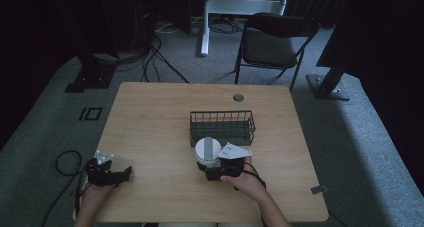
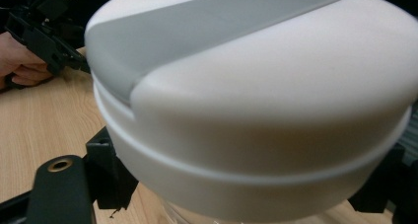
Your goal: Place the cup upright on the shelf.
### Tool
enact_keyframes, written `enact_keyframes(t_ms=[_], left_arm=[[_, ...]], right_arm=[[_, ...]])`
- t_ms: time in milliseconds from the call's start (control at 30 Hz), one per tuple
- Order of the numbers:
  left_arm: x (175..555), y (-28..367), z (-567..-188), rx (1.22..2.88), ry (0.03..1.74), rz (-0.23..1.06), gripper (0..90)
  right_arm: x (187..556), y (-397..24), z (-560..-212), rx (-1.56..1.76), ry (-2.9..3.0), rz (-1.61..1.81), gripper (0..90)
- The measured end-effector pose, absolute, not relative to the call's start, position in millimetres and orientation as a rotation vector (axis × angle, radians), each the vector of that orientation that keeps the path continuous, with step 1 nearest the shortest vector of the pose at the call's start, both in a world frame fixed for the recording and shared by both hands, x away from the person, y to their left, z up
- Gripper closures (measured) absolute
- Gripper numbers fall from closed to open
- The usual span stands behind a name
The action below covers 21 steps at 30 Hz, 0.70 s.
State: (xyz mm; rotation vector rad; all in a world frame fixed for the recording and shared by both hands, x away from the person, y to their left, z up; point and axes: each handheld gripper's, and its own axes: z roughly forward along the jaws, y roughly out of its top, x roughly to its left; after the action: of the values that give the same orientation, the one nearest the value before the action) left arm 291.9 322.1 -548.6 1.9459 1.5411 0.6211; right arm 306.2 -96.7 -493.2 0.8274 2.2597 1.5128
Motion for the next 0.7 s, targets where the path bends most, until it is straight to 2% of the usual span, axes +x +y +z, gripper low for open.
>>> enact_keyframes(t_ms=[700], left_arm=[[292, 322, -549, 1.945, 1.542, 0.621, 0.2]], right_arm=[[327, -103, -456, 0.869, 2.09, 1.536, 18.1]])
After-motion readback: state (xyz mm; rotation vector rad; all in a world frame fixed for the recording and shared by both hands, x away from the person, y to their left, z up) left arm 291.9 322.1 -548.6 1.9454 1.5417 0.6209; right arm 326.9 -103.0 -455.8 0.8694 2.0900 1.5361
